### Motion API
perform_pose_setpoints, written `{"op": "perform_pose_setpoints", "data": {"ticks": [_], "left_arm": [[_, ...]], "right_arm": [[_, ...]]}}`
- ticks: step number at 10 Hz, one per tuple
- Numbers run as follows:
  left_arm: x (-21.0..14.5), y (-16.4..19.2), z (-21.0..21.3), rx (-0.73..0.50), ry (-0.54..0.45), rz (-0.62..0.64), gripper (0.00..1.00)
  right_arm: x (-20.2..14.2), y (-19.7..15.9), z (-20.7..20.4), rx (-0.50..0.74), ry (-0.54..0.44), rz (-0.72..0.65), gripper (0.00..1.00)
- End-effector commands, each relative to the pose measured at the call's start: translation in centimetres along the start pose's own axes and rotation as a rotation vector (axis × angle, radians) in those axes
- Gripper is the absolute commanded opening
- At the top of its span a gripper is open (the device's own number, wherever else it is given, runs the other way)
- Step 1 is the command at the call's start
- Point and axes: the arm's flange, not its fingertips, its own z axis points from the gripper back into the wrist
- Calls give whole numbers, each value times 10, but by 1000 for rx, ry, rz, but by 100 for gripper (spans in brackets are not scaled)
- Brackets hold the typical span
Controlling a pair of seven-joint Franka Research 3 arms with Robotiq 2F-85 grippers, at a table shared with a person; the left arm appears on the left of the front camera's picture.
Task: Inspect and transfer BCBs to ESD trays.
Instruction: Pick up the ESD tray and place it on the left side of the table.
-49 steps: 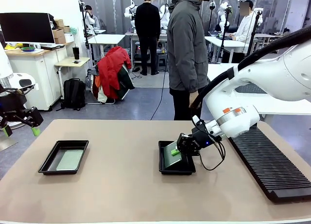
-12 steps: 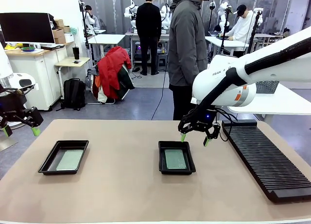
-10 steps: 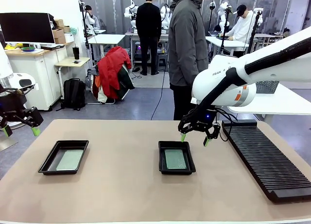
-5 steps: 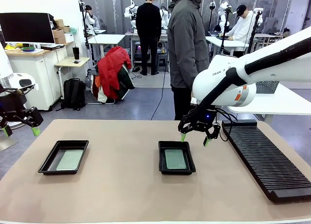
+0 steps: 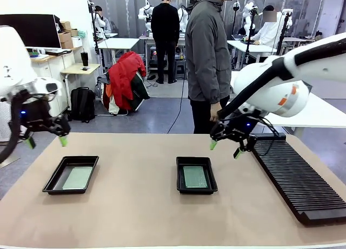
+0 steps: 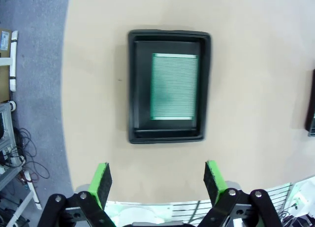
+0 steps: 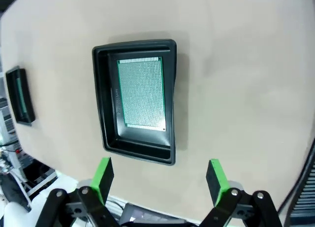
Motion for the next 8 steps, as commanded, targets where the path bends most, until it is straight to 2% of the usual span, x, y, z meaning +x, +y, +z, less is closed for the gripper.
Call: {"op": "perform_pose_setpoints", "data": {"ticks": [1,8], "left_arm": [[-8,-42,-2,-42,10,58,100],[-9,-220,-9,-36,-57,52,100]], "right_arm": [[-11,-30,13,108,28,49,100],[-12,-95,26,291,46,105,100]]}}
